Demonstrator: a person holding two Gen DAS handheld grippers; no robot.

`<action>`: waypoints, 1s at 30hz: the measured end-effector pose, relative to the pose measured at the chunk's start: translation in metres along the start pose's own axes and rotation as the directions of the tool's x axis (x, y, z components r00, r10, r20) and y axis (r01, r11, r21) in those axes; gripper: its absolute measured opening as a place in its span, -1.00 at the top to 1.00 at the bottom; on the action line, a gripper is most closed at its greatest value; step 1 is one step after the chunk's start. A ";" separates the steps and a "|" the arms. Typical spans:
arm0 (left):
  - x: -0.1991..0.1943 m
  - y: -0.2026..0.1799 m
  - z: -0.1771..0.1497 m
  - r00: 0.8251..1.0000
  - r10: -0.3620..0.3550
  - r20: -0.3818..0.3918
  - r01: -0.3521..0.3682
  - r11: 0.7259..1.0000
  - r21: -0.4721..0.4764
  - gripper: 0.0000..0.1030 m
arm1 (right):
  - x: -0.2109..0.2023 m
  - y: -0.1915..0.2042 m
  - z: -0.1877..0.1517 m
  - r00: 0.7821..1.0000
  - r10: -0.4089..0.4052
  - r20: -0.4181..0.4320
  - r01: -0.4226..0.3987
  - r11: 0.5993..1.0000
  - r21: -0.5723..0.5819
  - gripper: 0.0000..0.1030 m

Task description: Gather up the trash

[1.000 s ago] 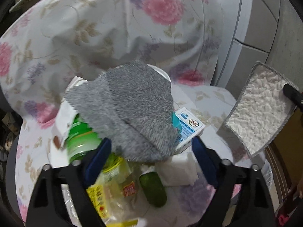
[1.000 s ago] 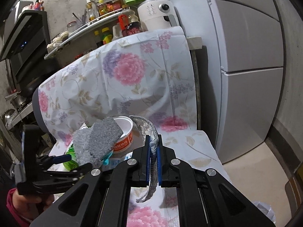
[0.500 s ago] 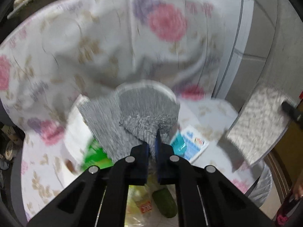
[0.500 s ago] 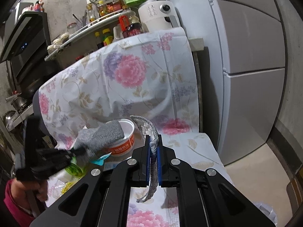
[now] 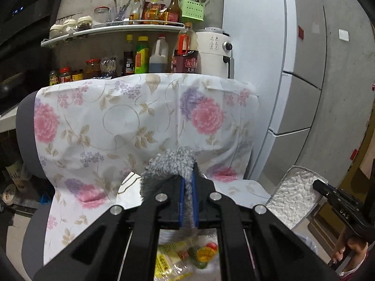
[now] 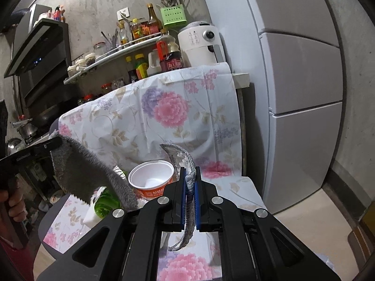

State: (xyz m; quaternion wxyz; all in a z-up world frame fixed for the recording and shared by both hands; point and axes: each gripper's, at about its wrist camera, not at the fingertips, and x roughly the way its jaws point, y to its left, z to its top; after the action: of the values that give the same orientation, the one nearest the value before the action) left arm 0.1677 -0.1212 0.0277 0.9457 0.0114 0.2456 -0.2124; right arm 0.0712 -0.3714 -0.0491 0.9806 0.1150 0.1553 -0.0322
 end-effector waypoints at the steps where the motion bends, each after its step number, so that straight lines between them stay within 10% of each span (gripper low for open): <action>1: -0.005 0.000 -0.002 1.000 -0.016 0.001 0.016 1.000 -0.007 0.93 | -0.005 0.001 -0.001 1.000 -0.003 0.003 0.003 1.000 -0.005 0.88; 14: -0.092 -0.031 0.022 0.969 -0.145 0.198 0.137 0.989 0.052 0.93 | -0.046 -0.005 -0.002 0.998 -0.032 0.055 0.032 0.999 0.008 0.88; 30: -0.029 -0.174 -0.055 0.879 -0.477 0.016 0.467 0.866 0.177 0.93 | -0.117 -0.092 -0.057 0.949 -0.316 0.017 0.313 0.946 0.083 0.88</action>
State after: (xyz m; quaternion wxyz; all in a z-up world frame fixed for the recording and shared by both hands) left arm 0.0485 -0.2613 0.0076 0.8675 0.0244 0.1940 -0.4574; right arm -0.0657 -0.4447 -0.0852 0.9598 0.1272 0.1556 -0.1960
